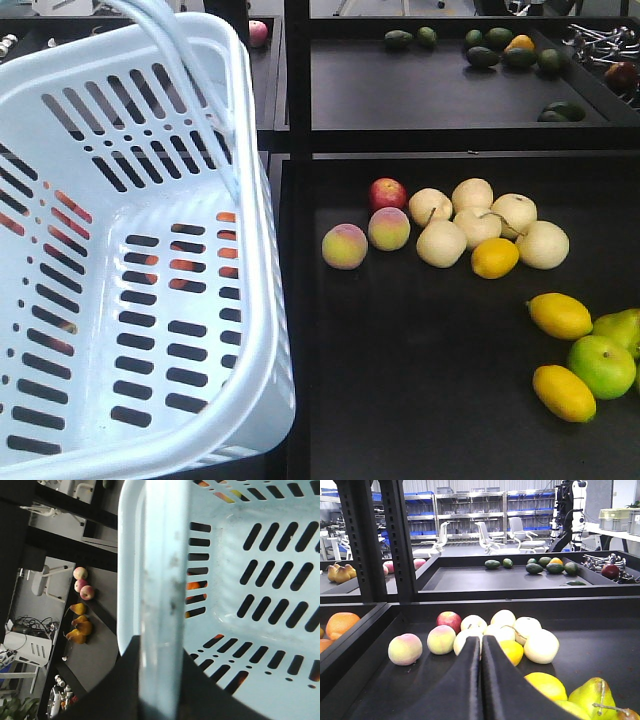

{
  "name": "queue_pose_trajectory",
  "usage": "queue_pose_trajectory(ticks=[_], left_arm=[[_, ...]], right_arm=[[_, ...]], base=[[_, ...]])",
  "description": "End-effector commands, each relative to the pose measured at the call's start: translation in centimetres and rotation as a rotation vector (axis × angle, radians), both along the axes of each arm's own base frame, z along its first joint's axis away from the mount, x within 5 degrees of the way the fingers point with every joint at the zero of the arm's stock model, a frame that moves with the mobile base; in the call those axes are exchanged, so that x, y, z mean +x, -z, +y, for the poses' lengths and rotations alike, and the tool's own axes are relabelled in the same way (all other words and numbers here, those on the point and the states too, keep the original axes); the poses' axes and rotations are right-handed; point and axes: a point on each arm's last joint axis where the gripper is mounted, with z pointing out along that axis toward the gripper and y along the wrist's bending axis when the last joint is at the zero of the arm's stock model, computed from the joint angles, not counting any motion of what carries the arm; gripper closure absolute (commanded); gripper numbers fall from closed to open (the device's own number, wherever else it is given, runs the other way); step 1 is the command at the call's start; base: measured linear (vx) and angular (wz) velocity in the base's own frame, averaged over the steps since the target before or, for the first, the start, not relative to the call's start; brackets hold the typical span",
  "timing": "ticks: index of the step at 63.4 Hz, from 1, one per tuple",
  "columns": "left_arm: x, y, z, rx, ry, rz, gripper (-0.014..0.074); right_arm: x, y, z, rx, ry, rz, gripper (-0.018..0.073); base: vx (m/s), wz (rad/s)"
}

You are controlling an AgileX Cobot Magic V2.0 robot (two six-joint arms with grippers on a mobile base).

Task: Pick three apples into basket with both arms
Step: 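Lift the light-blue basket by its handle with the left gripper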

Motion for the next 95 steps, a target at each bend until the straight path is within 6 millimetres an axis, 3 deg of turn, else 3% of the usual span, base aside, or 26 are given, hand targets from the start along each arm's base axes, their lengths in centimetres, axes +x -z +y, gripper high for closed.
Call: queue_pose_trajectory(ticks=[1,95], left_arm=[[-0.82,-1.61,1.12,-0.073,-0.009,-0.087,0.0604],[-1.03,-1.72,1.37,-0.079,-0.009,-0.092,0.0603]], right_arm=[[0.00,-0.30,-0.02,-0.009,0.005,-0.064,0.0568],[0.00,-0.30,-0.02,-0.009,0.005,-0.064,0.0568]], base=[[0.00,0.00],[-0.01,0.04]])
